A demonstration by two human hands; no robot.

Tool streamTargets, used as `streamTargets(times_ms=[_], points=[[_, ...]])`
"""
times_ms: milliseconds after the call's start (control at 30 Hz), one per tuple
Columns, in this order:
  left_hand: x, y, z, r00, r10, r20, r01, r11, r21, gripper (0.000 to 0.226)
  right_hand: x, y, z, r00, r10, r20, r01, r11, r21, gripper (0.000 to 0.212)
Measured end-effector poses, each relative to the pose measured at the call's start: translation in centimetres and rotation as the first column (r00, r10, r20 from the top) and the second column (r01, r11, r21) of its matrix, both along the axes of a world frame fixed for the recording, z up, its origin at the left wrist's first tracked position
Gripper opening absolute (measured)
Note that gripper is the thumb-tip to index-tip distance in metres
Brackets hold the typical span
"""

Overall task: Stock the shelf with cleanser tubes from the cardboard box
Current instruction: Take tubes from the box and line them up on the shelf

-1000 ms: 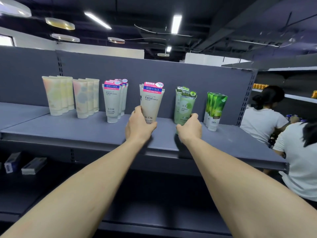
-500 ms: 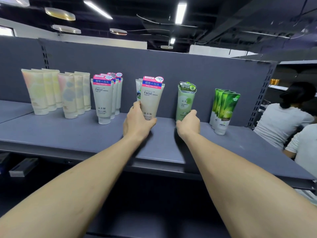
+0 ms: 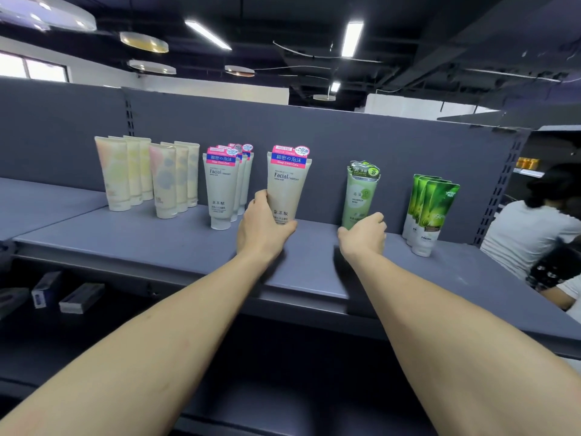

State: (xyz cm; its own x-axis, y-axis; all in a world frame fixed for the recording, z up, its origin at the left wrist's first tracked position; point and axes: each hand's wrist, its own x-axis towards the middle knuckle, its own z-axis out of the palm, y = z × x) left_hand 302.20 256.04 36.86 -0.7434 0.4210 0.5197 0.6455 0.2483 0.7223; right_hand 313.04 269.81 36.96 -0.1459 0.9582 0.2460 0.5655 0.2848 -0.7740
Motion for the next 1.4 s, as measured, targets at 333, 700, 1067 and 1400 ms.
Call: streamTargets(times_ms=[333,700,1067,1400], points=[[2.0,-4.7,-0.1,0.999,0.045,0.029,-0.045,0.999,-0.012,0.061,1.0,-5.5,-0.2,0.984,0.163,0.071,-0.170,0.979,0.112,0.039],[-2.6,-9.9,-0.2,0.995,0.077,0.065,-0.076,0.997,-0.023,0.060,-1.9,-10.8,-1.3,0.947,0.255,0.194,-0.291,0.938,0.190,0.035],[-9.6,-9.9,-0.7,0.996,-0.035,0.079,0.040,0.997,-0.073,0.058,-9.1,-14.0,-1.1,0.966,0.170,0.195,-0.210,0.956,0.205,0.035],[-11.4,-7.6,-0.2,0.988,-0.037,0.153,0.054,0.993,-0.106,0.054,-10.5,-13.4,-0.4,0.968,0.103,0.227,-0.159,0.956,0.247,0.036]])
